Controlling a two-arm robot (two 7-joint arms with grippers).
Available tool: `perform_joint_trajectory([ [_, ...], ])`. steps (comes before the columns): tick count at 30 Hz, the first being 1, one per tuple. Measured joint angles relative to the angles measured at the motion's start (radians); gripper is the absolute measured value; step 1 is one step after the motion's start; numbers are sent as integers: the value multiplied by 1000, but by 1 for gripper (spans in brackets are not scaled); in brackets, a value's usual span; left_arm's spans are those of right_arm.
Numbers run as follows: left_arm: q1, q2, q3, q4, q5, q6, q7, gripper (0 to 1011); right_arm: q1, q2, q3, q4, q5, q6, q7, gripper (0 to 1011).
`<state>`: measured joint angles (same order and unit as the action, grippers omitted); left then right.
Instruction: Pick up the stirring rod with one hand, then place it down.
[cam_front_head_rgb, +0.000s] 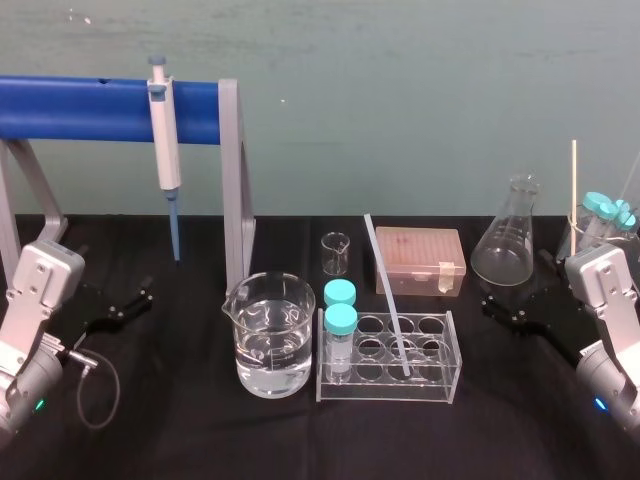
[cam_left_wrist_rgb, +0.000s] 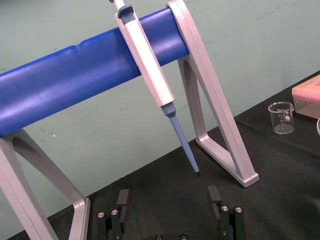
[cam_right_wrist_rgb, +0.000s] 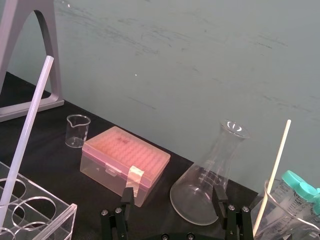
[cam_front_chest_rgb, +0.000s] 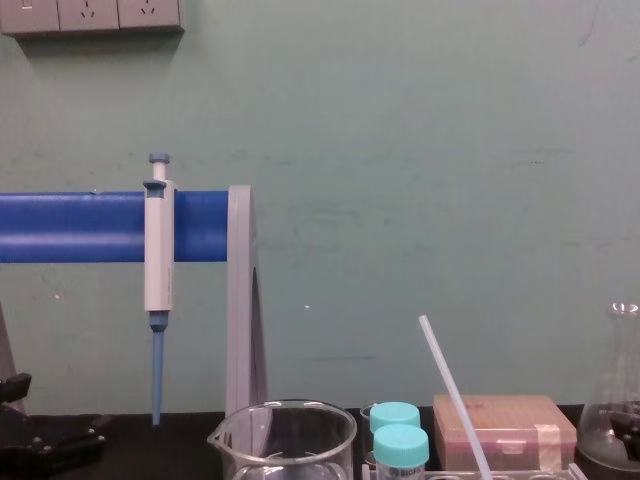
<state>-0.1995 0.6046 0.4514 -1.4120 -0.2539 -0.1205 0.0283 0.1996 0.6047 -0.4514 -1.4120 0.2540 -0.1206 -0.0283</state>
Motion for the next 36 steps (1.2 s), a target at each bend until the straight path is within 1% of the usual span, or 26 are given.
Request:
perform_joint_trajectory([
  [15, 0, 0, 0, 0, 0, 0, 0, 1000, 0, -1, 1, 0, -1, 0, 0, 1003],
  [20, 0, 0, 0, 0, 0, 0, 0, 1000, -4, -9, 21, -4, -5, -9, 9, 1003],
  [22, 0, 0, 0, 0, 0, 0, 0, 1000, -4, -14, 31, -10, 10, -10, 27, 1003],
  [23, 0, 0, 0, 0, 0, 0, 0, 1000, -4, -14, 31, -10, 10, -10, 27, 1003],
  [25, 0, 0, 0, 0, 0, 0, 0, 1000, 0, -22, 46, -21, 48, -3, 65, 1003],
  [26, 0, 0, 0, 0, 0, 0, 0, 1000, 5, -30, 56, -27, 89, 12, 99, 1003],
  [28, 0, 0, 0, 0, 0, 0, 0, 1000, 14, -39, 67, -33, 136, 36, 142, 1003],
  [29, 0, 0, 0, 0, 0, 0, 0, 1000, 24, -50, 80, -38, 187, 67, 185, 1003],
  [30, 0, 0, 0, 0, 0, 0, 0, 1000, 30, -56, 85, -39, 212, 85, 205, 1003],
  [31, 0, 0, 0, 0, 0, 0, 0, 1000, 43, -69, 92, -41, 256, 122, 241, 1003],
  [34, 0, 0, 0, 0, 0, 0, 0, 1000, 65, -87, 98, -39, 306, 175, 289, 1003],
  [35, 0, 0, 0, 0, 0, 0, 0, 1000, 80, -100, 98, -34, 330, 205, 315, 1003],
  [36, 0, 0, 0, 0, 0, 0, 0, 1000, 87, -105, 98, -32, 336, 214, 324, 1003],
])
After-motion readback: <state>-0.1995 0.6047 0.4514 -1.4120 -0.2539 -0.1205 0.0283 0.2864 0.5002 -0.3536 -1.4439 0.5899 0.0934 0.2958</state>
